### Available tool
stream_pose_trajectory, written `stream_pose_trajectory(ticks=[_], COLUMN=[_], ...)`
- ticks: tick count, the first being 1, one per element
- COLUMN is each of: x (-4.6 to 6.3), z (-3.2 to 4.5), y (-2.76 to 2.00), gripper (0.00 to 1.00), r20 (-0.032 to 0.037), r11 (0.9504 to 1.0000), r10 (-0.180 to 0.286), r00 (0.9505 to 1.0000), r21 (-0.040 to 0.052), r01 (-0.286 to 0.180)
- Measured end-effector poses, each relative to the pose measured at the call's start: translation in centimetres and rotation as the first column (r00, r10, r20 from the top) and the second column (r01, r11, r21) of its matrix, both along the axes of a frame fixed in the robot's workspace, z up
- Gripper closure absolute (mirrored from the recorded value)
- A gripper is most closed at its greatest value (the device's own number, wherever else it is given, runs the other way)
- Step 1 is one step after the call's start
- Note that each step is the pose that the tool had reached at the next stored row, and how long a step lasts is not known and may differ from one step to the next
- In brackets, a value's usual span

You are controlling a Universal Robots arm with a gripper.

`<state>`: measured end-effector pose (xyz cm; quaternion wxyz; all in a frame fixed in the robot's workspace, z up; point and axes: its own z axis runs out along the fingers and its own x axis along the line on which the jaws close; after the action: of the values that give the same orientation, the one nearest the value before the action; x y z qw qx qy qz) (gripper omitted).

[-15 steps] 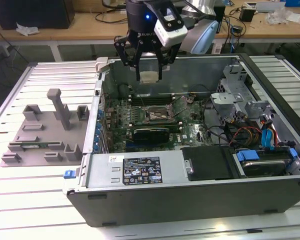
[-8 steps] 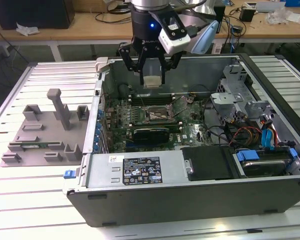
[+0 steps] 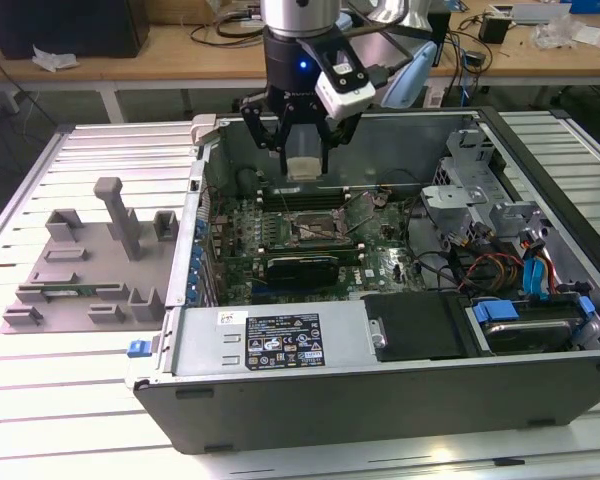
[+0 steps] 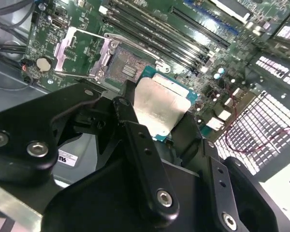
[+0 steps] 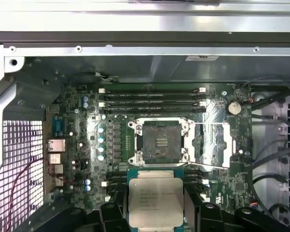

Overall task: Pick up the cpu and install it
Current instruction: 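Pick up the cpu and move it towards the insertion slot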

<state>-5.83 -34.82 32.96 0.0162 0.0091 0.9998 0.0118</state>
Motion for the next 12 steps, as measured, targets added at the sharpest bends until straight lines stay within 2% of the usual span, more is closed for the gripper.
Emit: stream_pose_trajectory(ticks=[3, 6, 12], x=[0.0, 0.4, 0.6], z=[-0.64, -1.57, -2.92], y=[0.23, 0.73, 1.27], gripper=[0.45, 0.45, 0.45], r20=[-0.0002, -0.0001, -0.0002], r11=[1.0, 1.0, 1.0], r10=[0.001, 0.001, 0.004], r00=[1.0, 1.0, 1.0], r21=[-0.0002, -0.0001, -0.0003], r01=[-0.001, -0.001, -0.004])
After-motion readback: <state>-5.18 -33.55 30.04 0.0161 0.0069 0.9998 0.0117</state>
